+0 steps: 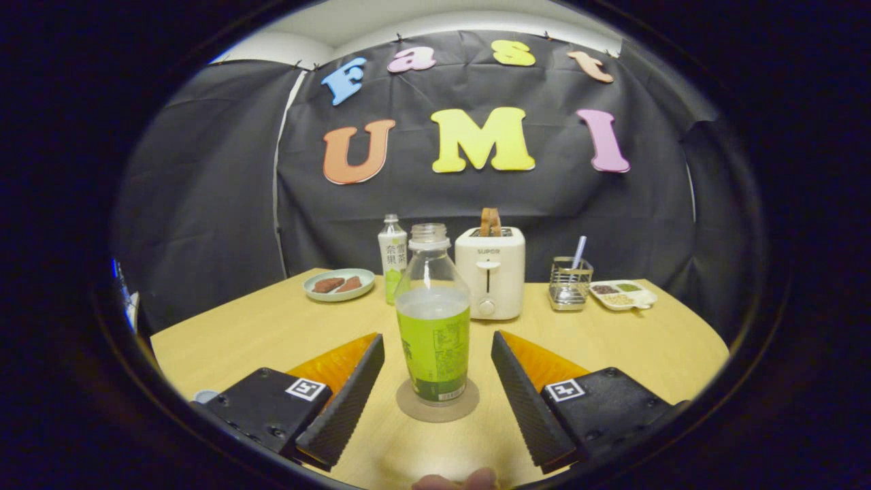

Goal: Take the bottle from table, then pour the juice into the cup, finally place the bottle on the coaster

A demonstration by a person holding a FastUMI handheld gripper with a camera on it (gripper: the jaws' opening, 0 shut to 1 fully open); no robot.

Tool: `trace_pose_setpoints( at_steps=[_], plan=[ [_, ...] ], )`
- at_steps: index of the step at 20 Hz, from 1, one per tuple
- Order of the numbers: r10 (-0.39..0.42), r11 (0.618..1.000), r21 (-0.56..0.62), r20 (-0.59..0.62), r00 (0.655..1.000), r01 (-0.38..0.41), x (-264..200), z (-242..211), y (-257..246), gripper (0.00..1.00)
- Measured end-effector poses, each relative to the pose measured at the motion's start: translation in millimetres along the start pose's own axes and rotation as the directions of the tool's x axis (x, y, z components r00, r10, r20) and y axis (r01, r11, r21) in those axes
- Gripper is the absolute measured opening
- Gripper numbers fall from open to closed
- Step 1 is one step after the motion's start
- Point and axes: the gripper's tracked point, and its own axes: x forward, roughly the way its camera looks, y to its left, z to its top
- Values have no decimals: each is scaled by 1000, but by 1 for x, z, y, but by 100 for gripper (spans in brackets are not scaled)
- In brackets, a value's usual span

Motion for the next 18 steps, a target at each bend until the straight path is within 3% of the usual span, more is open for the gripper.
trace_pose_setpoints(
  at_steps=[5, 13, 18],
  plan=[
    [-128, 991, -17, 86, 988, 130, -85, 21, -15, 100],
    [-135, 986, -77, 162, 978, 148, -198, 22, -20, 100],
    [-177, 981, -35, 233, 956, 191, -228, 11, -20, 100]
  ],
)
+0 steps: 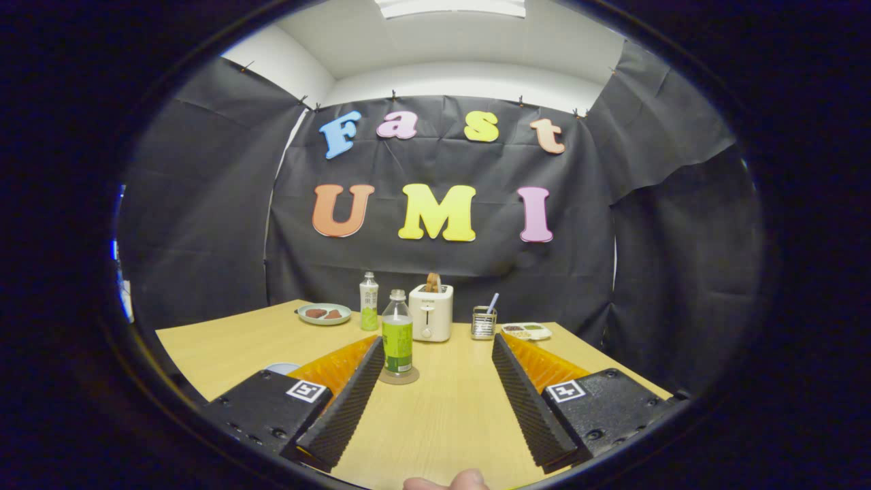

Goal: Take the bottle from table, then pour the juice into the cup, finally place the bottle on the coaster

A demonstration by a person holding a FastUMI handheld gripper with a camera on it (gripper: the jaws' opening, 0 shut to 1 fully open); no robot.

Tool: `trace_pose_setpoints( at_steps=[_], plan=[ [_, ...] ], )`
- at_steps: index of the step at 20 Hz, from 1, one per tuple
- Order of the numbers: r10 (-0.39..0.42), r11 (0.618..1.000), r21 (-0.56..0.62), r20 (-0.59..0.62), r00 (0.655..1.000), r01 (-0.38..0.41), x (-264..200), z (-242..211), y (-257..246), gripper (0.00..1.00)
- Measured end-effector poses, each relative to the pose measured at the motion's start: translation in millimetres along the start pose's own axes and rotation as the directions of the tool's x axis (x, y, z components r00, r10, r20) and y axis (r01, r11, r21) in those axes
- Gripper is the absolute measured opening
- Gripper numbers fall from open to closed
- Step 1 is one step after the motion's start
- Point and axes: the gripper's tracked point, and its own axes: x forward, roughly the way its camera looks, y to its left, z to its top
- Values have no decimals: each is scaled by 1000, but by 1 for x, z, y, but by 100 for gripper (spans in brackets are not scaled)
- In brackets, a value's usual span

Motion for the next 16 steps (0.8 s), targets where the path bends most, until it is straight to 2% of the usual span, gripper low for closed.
trace_pose_setpoints(
  at_steps=[7, 16],
  plan=[
    [2, 1000, -4, 44, 999, -1, -7, 4, 23, 100],
    [-24, 999, 26, 27, 999, 23, -4, 9, 26, 100]
  ],
)
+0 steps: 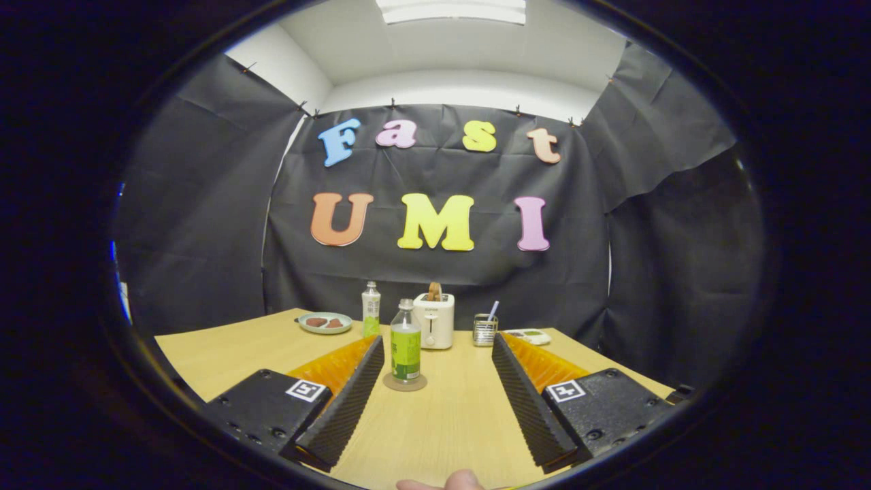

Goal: Take the bottle from table, then pour the juice into the cup, finally place the bottle on the coaster

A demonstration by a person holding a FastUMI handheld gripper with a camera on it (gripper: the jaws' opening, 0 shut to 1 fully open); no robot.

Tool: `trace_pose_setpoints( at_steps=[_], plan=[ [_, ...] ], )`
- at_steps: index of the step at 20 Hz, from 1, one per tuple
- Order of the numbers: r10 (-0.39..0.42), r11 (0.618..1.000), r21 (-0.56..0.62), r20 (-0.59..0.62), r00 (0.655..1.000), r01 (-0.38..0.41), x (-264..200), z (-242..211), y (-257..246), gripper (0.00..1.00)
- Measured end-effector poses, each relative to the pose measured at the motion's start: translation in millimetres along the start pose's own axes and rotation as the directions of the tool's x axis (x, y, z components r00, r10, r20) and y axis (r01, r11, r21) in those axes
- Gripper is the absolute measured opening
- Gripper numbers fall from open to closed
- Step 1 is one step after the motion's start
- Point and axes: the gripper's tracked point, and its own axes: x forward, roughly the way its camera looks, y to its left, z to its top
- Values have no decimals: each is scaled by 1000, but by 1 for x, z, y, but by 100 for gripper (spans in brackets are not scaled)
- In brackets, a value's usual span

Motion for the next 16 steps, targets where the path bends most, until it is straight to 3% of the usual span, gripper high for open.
trace_pose_setpoints(
  at_steps=[16],
  plan=[
    [-24, 999, 31, -23, 999, 24, -4, 6, -1, 100]
  ],
)
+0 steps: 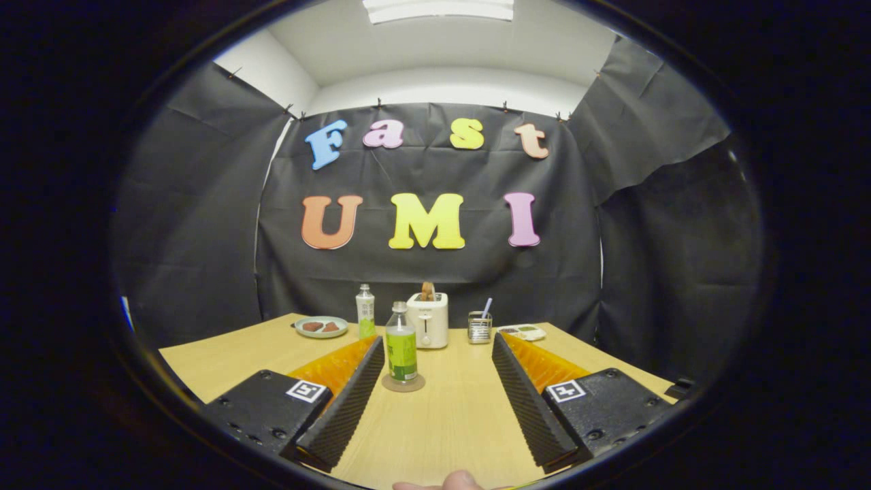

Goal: Take the bottle from table, then pour the juice into the cup, finally place the bottle on the coaster

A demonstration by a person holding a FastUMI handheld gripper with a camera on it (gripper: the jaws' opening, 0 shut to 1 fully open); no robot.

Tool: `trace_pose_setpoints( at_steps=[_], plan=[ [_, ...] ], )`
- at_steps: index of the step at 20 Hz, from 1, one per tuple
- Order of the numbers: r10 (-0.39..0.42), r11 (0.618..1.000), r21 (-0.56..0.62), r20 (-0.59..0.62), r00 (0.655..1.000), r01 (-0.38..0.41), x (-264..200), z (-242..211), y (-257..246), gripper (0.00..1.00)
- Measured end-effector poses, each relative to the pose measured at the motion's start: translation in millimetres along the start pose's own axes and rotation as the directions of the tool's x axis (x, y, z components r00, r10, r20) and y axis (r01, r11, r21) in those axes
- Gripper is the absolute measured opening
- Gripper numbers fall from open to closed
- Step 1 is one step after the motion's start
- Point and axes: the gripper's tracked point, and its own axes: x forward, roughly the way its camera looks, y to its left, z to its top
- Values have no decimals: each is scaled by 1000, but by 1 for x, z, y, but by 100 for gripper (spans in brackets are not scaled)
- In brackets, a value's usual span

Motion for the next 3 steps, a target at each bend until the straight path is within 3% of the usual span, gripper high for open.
trace_pose_setpoints(
  at_steps=[3],
  plan=[
    [3, 1000, -2, 8, 1000, -3, -2, 4, 3, 100]
  ],
)
